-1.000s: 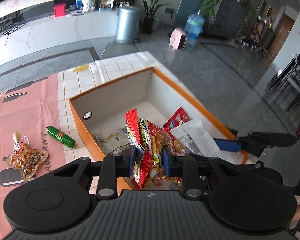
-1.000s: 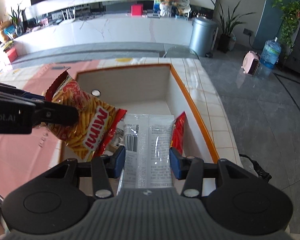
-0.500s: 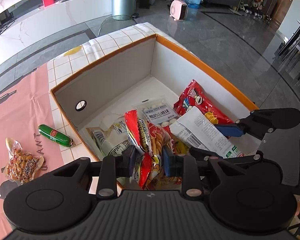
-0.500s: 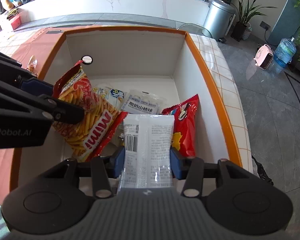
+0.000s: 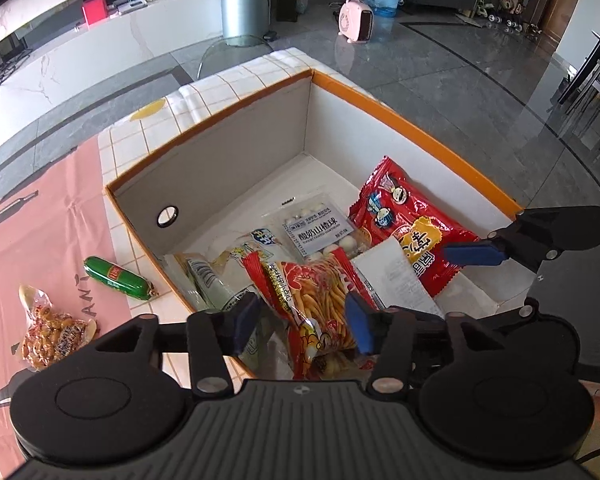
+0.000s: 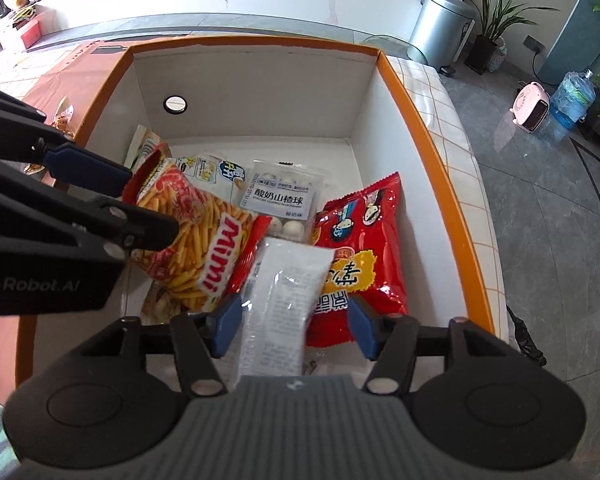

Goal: Organize snacks
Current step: 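Lower both packets into the box and open both grippers, then move both open tools back toward the sausage snacks on the table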

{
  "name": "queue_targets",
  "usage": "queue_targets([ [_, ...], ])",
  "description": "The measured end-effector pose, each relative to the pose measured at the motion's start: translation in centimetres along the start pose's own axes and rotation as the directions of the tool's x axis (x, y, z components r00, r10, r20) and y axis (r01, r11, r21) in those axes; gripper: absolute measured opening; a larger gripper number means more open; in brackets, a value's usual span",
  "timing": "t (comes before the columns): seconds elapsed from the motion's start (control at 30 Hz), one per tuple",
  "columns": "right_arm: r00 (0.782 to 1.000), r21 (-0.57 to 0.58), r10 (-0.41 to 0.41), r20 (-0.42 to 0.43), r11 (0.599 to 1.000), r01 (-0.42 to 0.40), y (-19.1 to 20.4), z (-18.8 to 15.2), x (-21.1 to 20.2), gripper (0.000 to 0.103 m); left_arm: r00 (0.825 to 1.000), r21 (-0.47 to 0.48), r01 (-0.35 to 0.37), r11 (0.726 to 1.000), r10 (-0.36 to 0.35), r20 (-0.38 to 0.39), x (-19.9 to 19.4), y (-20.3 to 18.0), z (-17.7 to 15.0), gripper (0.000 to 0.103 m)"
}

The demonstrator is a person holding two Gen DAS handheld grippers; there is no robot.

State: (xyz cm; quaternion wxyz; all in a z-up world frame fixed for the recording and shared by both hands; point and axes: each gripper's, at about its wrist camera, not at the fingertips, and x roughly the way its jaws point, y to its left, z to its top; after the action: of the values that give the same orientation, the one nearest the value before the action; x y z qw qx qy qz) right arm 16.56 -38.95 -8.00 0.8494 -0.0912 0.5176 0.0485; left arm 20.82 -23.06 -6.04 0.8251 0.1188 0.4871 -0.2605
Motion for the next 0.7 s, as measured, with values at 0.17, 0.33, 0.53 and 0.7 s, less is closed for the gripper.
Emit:
queue_targets([
  [0.17, 1.000, 0.003, -0.017, 0.011, 1.000, 0.016, 0.3, 0.1, -1.4, 0.067, 0.999, -0.004, 0.018, 1.000, -0.018, 0.044, -2.0, 0.2, -0.1, 0.066],
  [0.33, 0.998, -0.003, -0.045, 0.038, 0.999, 0.045, 1.1, 0.3, -3.5, 0.072, 0.995, -0.015, 0.015, 1.000, -0.013, 0.103, -4.7, 0.5, -0.5, 0.068],
  [0.53, 0.993, -0.013, -0.072, 0.092, 0.997, 0.073, 2.6, 0.8, -6.6, 0.076, 0.984, -0.031, 0.001, 1.000, 0.005, 0.176, -8.4, 1.5, -1.4, 0.068],
  [0.7, 0.984, 0.011, -0.068, 0.167, 0.998, 0.067, 4.4, 1.2, -9.6, 0.076, 0.969, -0.051, -0.036, 0.998, 0.048, 0.244, -11.8, 3.0, -2.7, 0.068],
])
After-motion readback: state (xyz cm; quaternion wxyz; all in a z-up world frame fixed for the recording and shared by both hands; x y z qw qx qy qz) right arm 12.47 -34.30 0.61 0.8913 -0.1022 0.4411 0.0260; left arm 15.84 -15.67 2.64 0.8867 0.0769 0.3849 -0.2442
